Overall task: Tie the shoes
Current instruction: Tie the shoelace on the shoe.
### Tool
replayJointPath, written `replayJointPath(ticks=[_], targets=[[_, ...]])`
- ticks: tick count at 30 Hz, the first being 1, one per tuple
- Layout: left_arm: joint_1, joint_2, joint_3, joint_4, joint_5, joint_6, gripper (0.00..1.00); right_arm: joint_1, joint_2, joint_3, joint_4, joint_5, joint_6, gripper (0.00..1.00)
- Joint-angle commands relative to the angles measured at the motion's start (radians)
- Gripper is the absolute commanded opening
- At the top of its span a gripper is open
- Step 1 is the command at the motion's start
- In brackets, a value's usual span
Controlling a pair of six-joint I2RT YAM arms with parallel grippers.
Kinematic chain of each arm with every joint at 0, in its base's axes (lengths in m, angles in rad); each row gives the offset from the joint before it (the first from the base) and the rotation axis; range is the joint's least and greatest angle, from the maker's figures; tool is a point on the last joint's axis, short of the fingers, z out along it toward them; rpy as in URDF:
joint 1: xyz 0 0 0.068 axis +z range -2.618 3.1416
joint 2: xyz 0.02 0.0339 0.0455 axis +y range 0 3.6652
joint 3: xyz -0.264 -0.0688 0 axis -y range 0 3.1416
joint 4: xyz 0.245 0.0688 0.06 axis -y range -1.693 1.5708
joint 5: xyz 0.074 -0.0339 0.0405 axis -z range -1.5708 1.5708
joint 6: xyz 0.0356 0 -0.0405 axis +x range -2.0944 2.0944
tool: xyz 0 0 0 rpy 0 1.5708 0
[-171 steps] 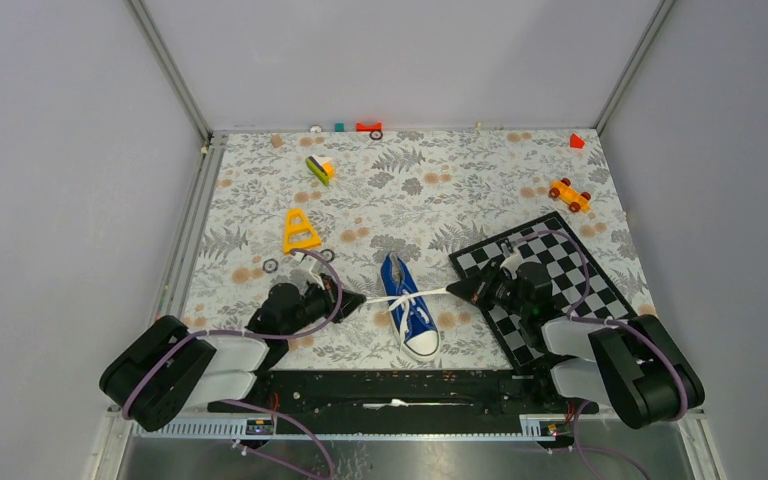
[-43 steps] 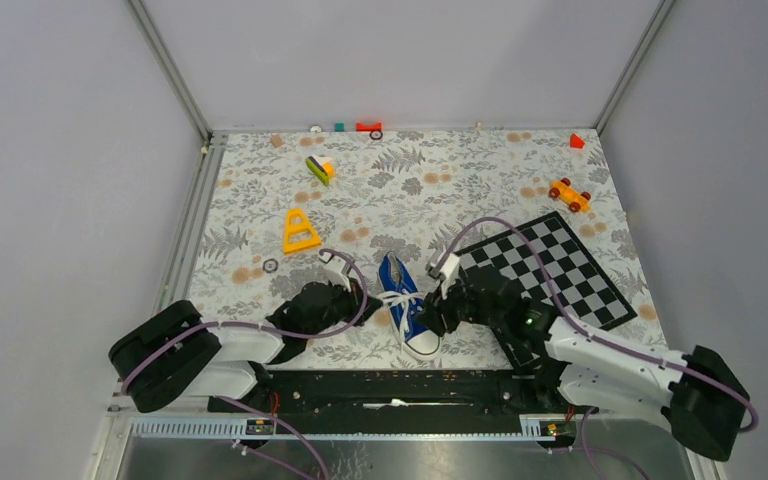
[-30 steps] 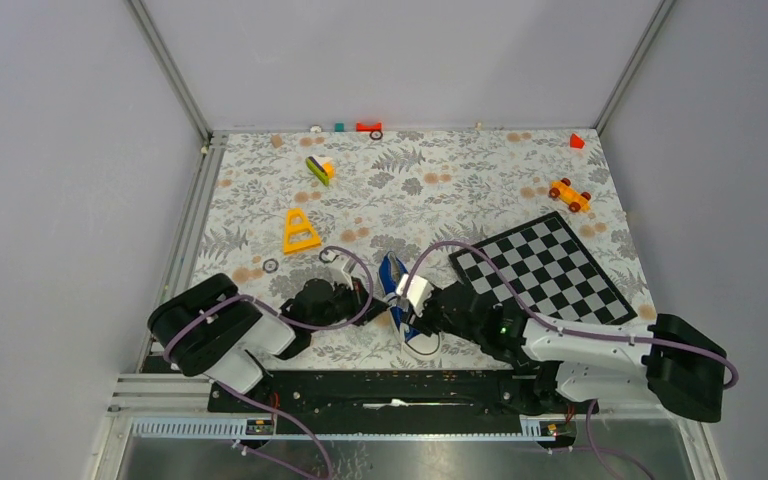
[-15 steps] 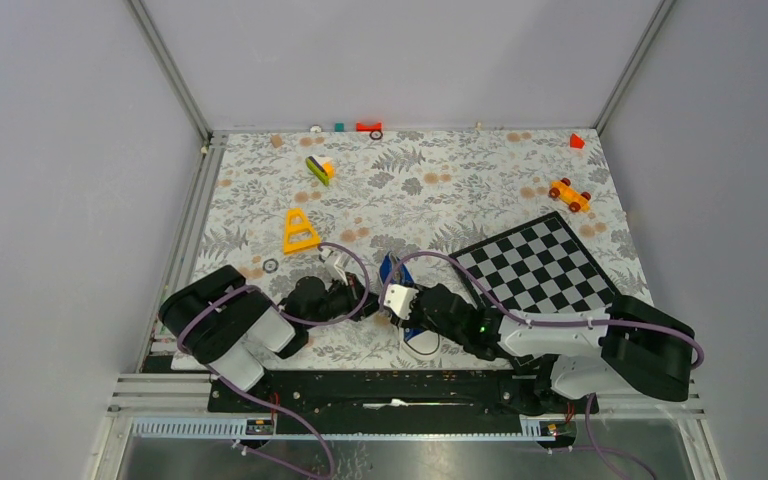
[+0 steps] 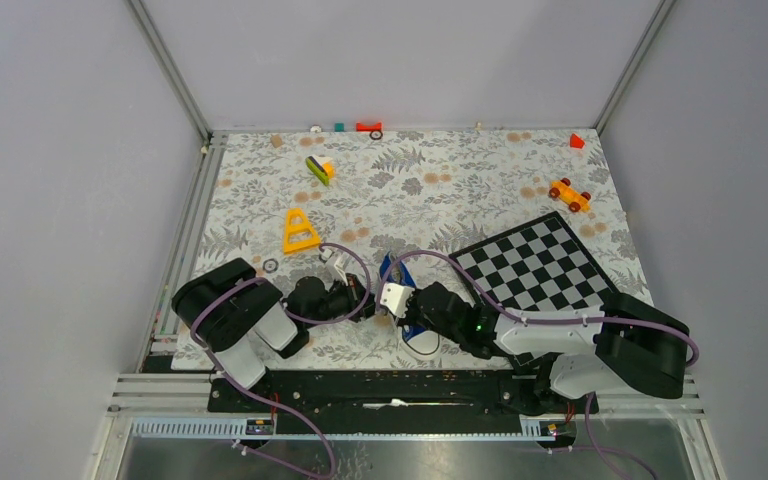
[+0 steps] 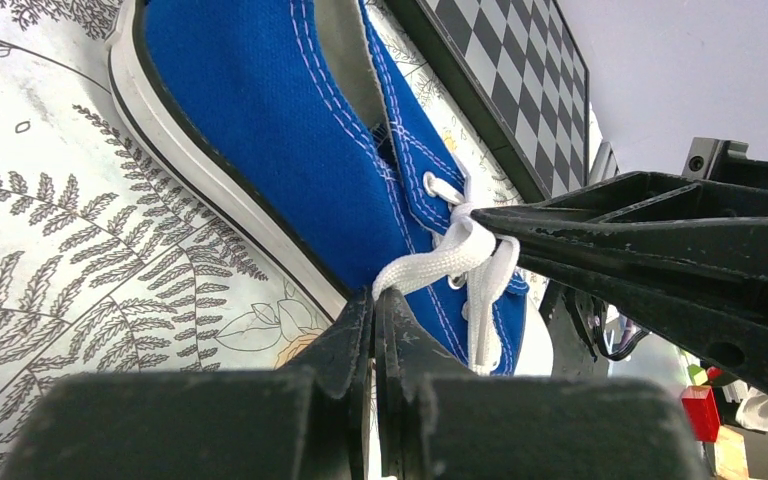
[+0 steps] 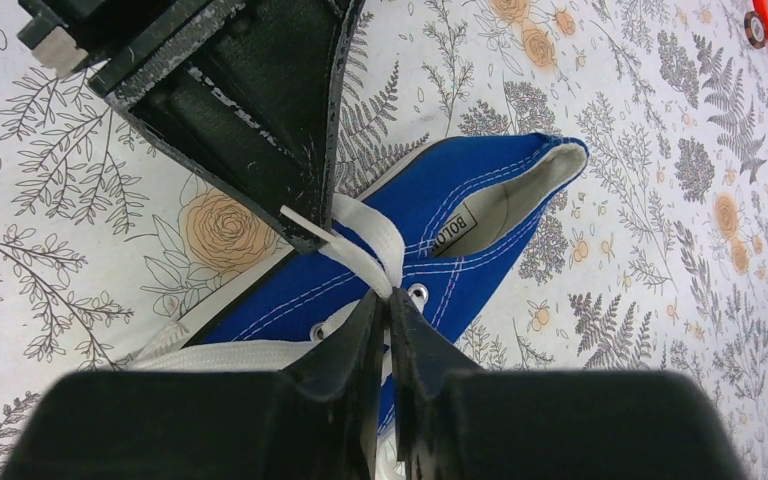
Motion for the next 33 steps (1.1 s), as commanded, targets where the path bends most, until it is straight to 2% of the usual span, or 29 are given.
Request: replayJointPath(ticks=[1,5,20,33], targets=[[0.008,0.006,0.002,0.095,0.031,-0.008,0.0,0.01,-0.007,0.037,0.041,0.002,0.006,0.09],[0.01,0.007,0.002,0.095,0.035,-0.009,0.0,0.01,-0.037,0.028,0.034,0.0,0.034,0.0],[0.012,0.025,0.008,0.104,0.047,-0.013,0.0,0.008,-0.139,-0.026,0.056,0.003,0.182,0.0],[0.013,0.04,0.009,0.119,0.055,-0.019,0.0,0.008,-0.241,-0.031,0.101,-0.045,0.222,0.0]])
